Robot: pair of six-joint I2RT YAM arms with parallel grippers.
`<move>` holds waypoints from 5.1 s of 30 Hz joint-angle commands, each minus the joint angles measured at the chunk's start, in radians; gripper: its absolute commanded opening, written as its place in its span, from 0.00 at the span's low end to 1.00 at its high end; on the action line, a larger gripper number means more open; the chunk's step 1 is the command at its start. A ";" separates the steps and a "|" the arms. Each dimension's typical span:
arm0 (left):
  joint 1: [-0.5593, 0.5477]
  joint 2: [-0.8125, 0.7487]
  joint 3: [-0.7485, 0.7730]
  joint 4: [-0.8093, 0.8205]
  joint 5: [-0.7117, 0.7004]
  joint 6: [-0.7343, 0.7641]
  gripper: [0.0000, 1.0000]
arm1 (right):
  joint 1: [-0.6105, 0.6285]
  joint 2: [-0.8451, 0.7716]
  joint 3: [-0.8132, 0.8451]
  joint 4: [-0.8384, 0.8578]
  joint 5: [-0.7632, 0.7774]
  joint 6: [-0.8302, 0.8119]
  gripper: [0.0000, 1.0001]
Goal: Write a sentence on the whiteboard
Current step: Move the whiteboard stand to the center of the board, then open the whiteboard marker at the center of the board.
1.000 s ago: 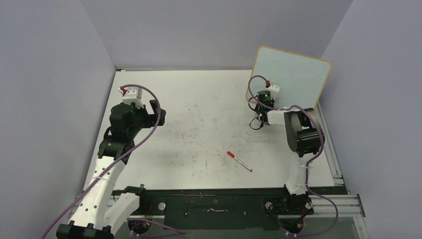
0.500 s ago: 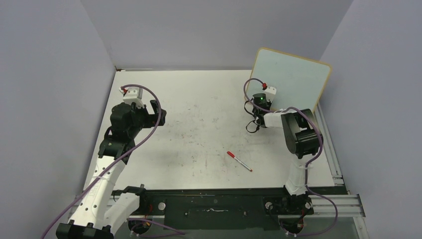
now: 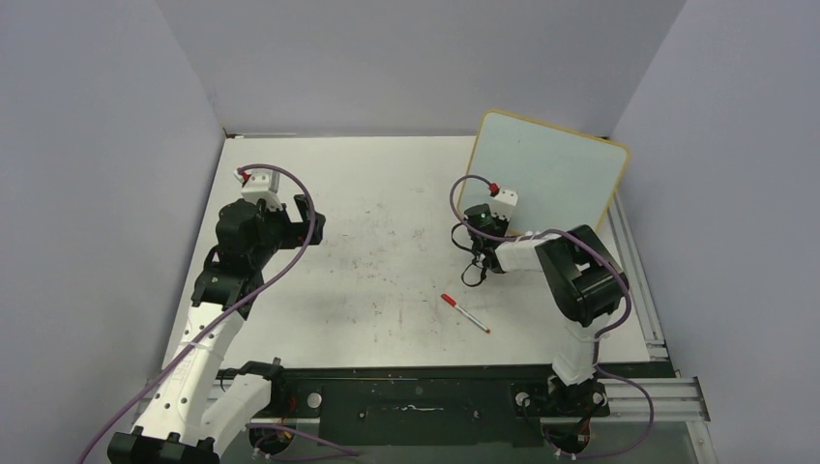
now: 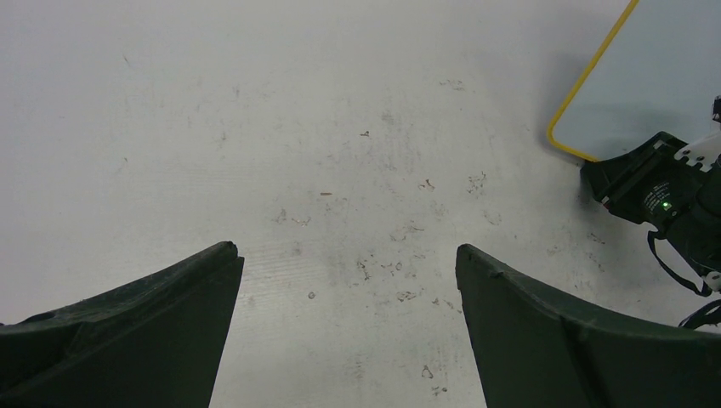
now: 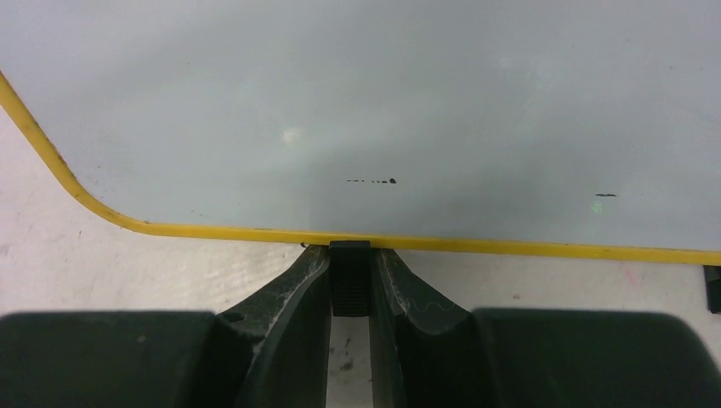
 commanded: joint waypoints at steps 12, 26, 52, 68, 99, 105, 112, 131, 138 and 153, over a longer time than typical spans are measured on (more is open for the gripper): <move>-0.015 -0.009 0.005 0.038 -0.015 0.001 0.96 | 0.239 -0.081 -0.086 -0.122 0.046 0.224 0.05; -0.022 -0.006 0.005 0.037 -0.020 0.001 0.96 | 0.455 -0.077 -0.117 -0.107 0.081 0.362 0.05; -0.036 0.012 0.009 0.028 -0.014 0.007 0.96 | 0.685 -0.139 -0.090 -0.091 0.153 0.356 0.57; -0.050 0.007 0.004 0.032 -0.007 0.014 0.96 | 0.714 -0.542 -0.200 -0.527 0.001 0.267 0.64; -0.062 0.057 0.007 0.029 0.014 0.013 0.96 | 0.305 -0.648 -0.316 -0.652 -0.525 0.050 0.60; -0.079 0.075 0.006 0.028 0.020 0.031 0.96 | 0.366 -0.629 -0.308 -0.654 -0.497 0.064 0.58; -0.103 0.104 0.019 0.007 0.019 0.044 0.96 | 0.432 -0.596 -0.292 -0.662 -0.449 0.086 0.56; -0.171 0.064 0.007 0.017 0.032 0.095 0.96 | 0.497 -0.571 -0.292 -0.673 -0.369 0.113 0.25; -0.229 0.003 -0.028 0.030 0.057 0.136 0.96 | 0.497 -0.554 -0.306 -0.622 -0.406 0.097 0.13; -0.487 -0.204 -0.203 0.155 0.279 0.319 0.97 | 0.417 -0.680 -0.087 -0.848 -0.752 -0.040 0.05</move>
